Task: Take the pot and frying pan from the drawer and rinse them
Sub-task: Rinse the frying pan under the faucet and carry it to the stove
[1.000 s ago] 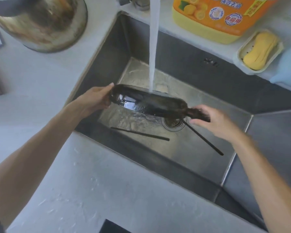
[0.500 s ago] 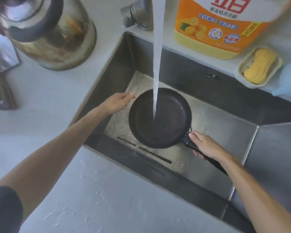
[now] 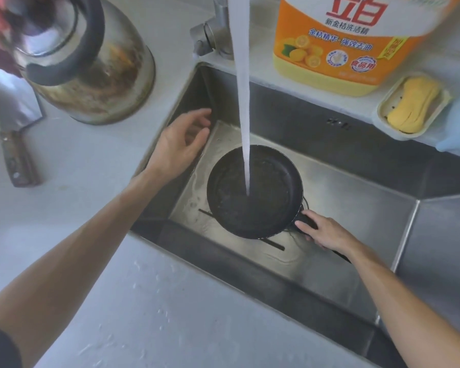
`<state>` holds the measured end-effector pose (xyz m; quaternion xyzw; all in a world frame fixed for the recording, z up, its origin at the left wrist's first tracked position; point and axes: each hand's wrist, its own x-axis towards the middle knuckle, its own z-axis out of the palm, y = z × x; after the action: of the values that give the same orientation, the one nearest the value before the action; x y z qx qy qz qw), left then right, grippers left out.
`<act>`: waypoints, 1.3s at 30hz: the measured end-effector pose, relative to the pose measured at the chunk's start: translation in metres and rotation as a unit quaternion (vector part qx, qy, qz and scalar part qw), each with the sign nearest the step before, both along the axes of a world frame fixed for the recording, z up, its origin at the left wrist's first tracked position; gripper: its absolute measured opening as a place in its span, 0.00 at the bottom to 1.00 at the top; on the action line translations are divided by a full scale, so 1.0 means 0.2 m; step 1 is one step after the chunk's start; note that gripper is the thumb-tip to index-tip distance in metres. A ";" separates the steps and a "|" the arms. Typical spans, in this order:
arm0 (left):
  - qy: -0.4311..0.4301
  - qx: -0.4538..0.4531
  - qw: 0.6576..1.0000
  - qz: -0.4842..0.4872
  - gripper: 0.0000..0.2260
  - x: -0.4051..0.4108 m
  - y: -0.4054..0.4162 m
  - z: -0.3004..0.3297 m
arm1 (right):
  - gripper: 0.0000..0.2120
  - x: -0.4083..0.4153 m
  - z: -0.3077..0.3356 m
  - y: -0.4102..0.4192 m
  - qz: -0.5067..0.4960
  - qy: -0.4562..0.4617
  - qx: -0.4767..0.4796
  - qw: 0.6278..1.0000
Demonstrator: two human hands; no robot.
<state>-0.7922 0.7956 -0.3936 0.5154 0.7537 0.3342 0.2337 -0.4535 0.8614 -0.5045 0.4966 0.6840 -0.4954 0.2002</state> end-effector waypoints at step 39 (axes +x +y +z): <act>-0.008 -0.186 0.982 0.024 0.28 0.06 -0.01 -0.32 | 0.27 0.04 -0.03 -0.09 0.023 -0.052 0.152 0.987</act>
<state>-0.7796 0.7938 -0.4585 0.4420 0.8132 0.1977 0.3229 -0.4464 0.8427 -0.5108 0.5310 0.7510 -0.3541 0.1690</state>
